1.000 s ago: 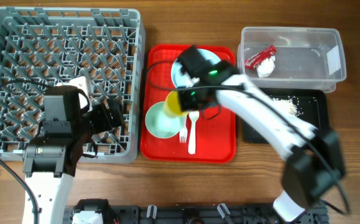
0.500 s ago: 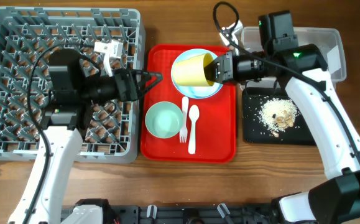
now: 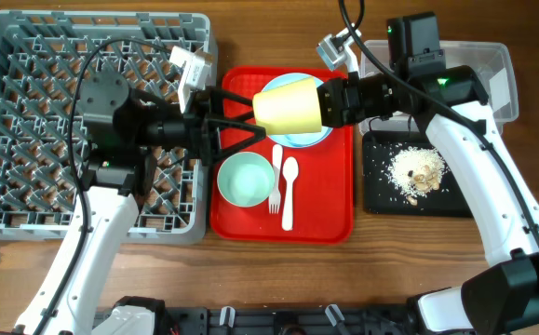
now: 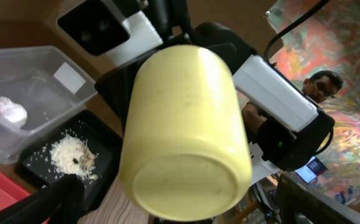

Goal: Sort waste into correct bins and load items into the dishwasher rack
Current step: 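Lift the yellow cup and hand it to the left gripper, then place the yellow cup into the rack with the left gripper, then grasp the green bowl on the tray with the left gripper, then place the green bowl into the rack with the left gripper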

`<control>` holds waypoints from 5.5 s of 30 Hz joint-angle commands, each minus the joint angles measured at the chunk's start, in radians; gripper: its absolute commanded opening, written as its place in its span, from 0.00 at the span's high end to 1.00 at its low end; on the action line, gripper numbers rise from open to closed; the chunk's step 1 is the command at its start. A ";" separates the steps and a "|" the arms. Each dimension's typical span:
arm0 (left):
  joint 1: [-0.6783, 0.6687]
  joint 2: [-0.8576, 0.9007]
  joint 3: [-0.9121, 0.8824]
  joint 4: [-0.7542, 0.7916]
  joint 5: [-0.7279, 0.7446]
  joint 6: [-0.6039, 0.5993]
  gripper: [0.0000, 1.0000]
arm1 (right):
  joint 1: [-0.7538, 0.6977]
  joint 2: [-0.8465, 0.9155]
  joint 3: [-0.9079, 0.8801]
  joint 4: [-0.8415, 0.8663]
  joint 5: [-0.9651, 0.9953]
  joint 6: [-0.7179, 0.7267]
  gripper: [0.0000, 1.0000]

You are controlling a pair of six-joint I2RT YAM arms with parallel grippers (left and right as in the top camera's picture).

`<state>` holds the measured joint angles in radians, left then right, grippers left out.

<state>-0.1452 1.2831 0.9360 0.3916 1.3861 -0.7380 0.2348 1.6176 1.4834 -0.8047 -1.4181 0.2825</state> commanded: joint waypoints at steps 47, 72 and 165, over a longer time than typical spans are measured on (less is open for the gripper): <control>-0.050 0.019 0.011 -0.349 -0.323 0.237 0.96 | 0.023 0.013 -0.003 -0.148 0.573 0.058 0.96; 0.276 -0.245 0.107 -1.332 -1.470 0.450 0.96 | -0.082 -0.150 0.005 -0.314 1.210 -0.108 0.58; 0.280 0.252 0.421 -1.046 -0.489 0.634 0.96 | -0.082 -0.151 0.001 -0.427 1.217 -0.126 0.34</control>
<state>0.0296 1.4658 1.3441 -0.6899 0.5957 -0.1421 0.1497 1.4731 1.4796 -1.2312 -0.2188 0.1699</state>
